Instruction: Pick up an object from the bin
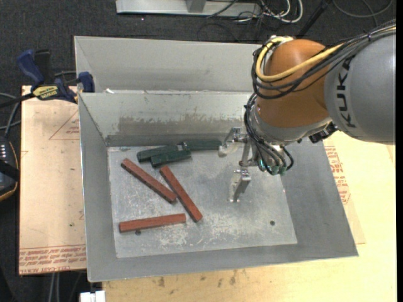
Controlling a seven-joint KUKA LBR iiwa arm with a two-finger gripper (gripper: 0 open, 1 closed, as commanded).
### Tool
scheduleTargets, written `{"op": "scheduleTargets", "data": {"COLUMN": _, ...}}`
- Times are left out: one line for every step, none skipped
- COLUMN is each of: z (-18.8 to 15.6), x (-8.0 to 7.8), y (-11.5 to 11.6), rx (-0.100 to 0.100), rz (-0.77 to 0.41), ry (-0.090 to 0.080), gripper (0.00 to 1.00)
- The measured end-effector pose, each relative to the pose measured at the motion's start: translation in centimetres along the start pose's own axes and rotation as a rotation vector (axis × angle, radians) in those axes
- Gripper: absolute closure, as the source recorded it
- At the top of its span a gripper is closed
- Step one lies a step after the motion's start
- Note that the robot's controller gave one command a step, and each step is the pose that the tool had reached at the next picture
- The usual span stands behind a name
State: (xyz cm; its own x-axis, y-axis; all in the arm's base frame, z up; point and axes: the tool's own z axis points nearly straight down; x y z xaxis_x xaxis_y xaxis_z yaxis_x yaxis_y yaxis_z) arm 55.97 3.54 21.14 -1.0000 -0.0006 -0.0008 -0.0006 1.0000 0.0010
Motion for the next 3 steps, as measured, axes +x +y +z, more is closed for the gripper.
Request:
{"op": "scheduleTargets", "data": {"z": 4.9, "x": 2.1, "y": 2.8, "rx": 0.0, "rz": -0.066, "ry": -0.005, "gripper": 0.0}}
{"op": "scheduleTargets", "data": {"z": 10.2, "x": 3.1, "y": 4.7, "rx": -0.001, "rz": -0.023, "ry": -0.002, "gripper": 0.0}}
{"op": "scheduleTargets", "data": {"z": 13.2, "x": -1.7, "y": 7.3, "rx": -0.002, "rz": -0.124, "ry": -0.021, "gripper": 1.0}}
